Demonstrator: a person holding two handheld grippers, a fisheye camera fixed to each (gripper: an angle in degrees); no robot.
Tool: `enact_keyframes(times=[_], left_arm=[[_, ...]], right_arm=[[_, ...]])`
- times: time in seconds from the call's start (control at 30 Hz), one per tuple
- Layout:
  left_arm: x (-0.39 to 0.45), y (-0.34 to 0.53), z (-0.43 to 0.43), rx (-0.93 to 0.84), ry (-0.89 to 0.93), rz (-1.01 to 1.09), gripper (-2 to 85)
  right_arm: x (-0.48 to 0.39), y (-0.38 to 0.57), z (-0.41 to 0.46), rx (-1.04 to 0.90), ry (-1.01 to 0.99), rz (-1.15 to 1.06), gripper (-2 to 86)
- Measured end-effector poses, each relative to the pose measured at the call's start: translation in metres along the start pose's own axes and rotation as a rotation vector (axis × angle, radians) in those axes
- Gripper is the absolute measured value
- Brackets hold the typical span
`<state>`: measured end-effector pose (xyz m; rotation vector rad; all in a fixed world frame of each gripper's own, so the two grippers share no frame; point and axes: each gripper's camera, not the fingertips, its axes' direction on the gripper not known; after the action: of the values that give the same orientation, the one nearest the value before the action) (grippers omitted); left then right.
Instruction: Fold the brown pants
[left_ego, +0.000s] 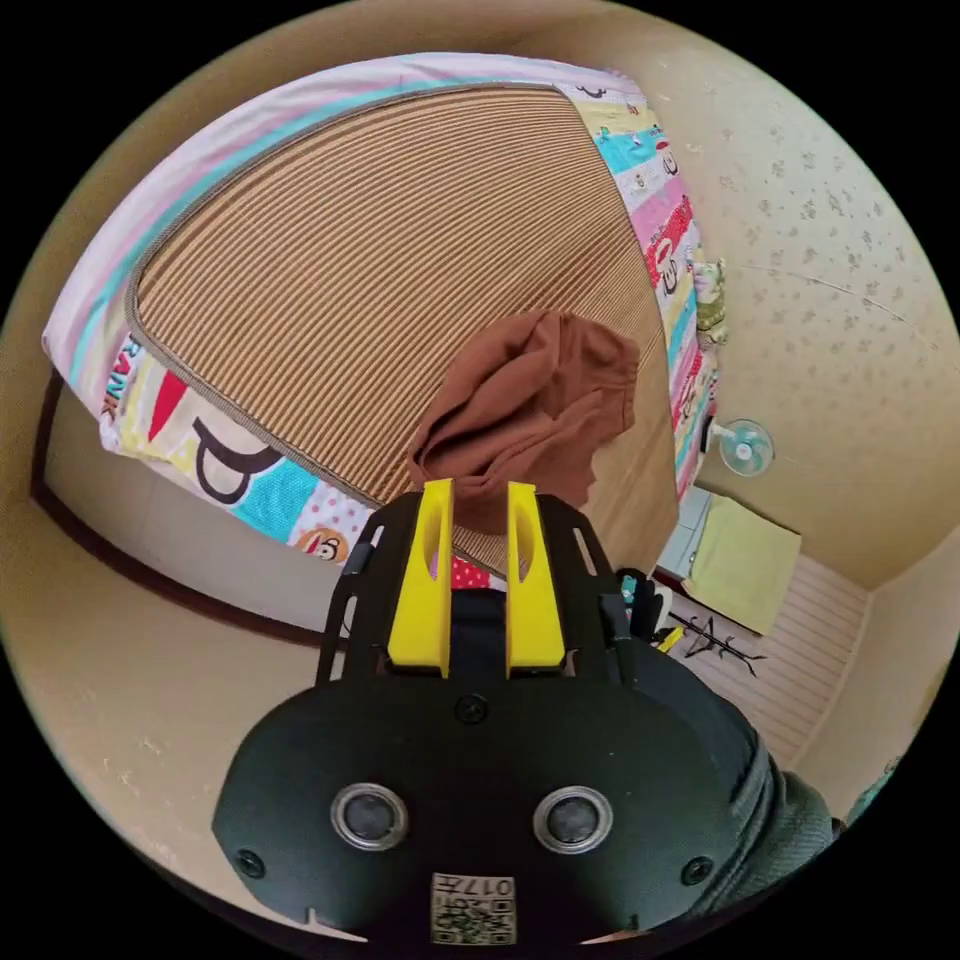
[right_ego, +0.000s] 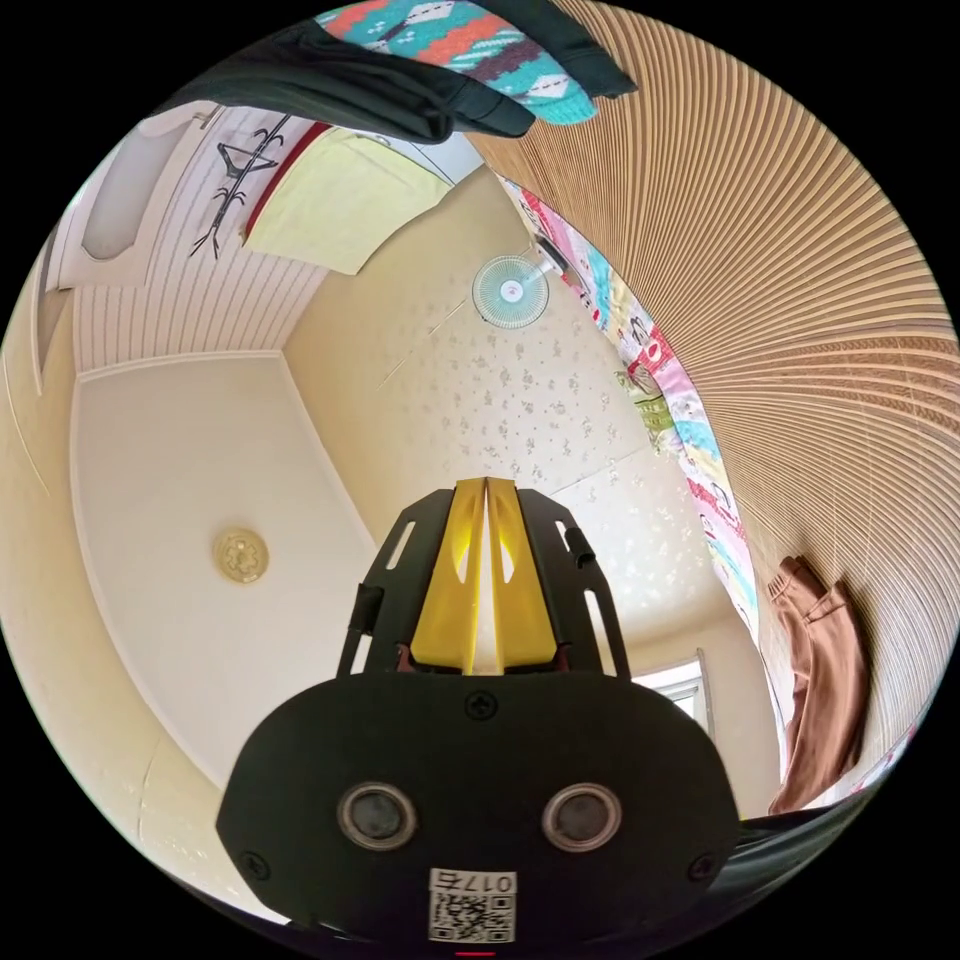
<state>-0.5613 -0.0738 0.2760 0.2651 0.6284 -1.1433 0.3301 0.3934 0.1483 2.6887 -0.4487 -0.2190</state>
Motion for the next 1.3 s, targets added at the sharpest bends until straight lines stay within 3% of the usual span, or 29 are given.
enact_keyframes(times=[0.1, 0.2, 0.27, 0.33, 0.4, 0.5, 0.6, 0.67, 0.73, 0.83, 0.87, 1.03, 1.13, 1.23, 1.3], left_arm=[[0.044, -0.001, 0.005, 0.103, -0.050, 0.120, 8.8], [0.095, -0.028, 0.028, 0.047, 0.042, 0.308, 10.3], [0.117, -0.050, 0.045, 0.021, -0.025, 0.346, 11.1], [0.130, -0.079, 0.066, 0.022, -0.243, 0.302, 13.2], [0.129, -0.098, 0.081, 0.009, -0.341, 0.262, 15.8], [0.108, -0.121, 0.129, -0.188, -0.337, 0.195, 14.7], [0.081, -0.121, 0.188, -0.471, -0.056, 0.117, 5.6], [0.085, -0.112, 0.189, -0.439, 0.060, 0.191, 4.6], [0.114, -0.089, 0.169, -0.380, 0.242, 0.442, 4.2], [0.162, -0.048, 0.125, -0.299, 0.560, 0.708, 4.0], [0.175, -0.039, 0.118, -0.293, 0.591, 0.763, 3.9], [0.317, 0.064, 0.122, -0.432, 0.439, 1.299, 3.9], [0.371, 0.133, 0.148, -0.520, 0.301, 1.528, 3.9], [0.397, 0.202, 0.172, -0.540, 0.210, 1.672, 3.8], [0.401, 0.234, 0.183, -0.555, 0.237, 1.694, 3.8]], right_arm=[[-0.004, 0.004, -0.003, -0.004, 0.016, 0.007, 0.3], [-0.005, 0.009, 0.002, -0.033, 0.033, 0.016, 0.3], [-0.005, 0.014, 0.009, -0.074, 0.049, 0.028, 0.3], [-0.004, 0.020, 0.014, -0.110, 0.049, 0.042, 0.3], [-0.004, 0.027, 0.017, -0.141, 0.036, 0.055, 0.3], [-0.009, 0.039, 0.016, -0.195, 0.036, 0.065, 0.4], [-0.015, 0.049, 0.008, -0.248, 0.119, 0.104, 0.6], [-0.014, 0.061, 0.008, -0.339, 0.277, 0.207, 1.1], [-0.012, 0.073, 0.018, -0.458, 0.453, 0.275, 1.9], [-0.011, 0.096, 0.053, -0.699, 0.762, 0.253, 4.5], [-0.010, 0.107, 0.074, -0.788, 0.848, 0.222, 7.7], [0.012, 0.176, 0.184, -1.232, 0.967, 0.088, 20.4], [0.039, 0.225, 0.238, -1.455, 1.176, -0.040, 25.8], [0.097, 0.262, 0.248, -1.676, 1.478, -0.082, 25.9], [0.139, 0.269, 0.222, -1.780, 1.671, 0.035, 20.0]])
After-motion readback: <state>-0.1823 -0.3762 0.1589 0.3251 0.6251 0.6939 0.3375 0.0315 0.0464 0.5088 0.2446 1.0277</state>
